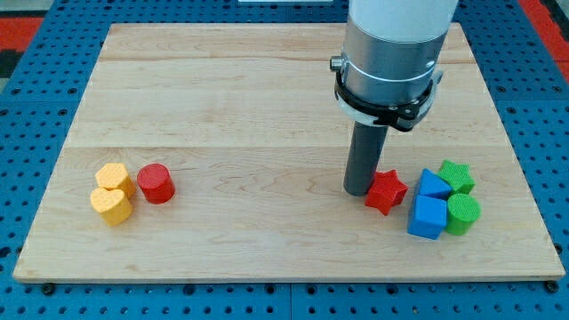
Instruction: Push the red circle towards the group of blocks
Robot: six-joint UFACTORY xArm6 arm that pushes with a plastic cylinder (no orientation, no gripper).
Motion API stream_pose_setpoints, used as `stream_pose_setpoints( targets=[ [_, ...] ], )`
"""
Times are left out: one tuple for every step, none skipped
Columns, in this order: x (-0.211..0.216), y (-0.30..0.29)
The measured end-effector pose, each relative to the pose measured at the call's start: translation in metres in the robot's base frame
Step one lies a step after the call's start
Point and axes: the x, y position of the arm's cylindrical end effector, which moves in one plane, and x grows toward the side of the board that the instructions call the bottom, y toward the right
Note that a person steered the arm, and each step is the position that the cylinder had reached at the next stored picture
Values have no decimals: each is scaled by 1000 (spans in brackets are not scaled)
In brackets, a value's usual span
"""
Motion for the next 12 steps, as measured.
stream_pose_setpoints(
  targets=[
    [0,14],
    [0,19],
    [-4,-21],
    [-4,-93],
    [-21,-178],
    [-47,-233],
    [-60,-255],
    [-43,-266],
    [-25,-266],
    [-14,-266],
    [5,-266],
    [18,-266]
  ],
)
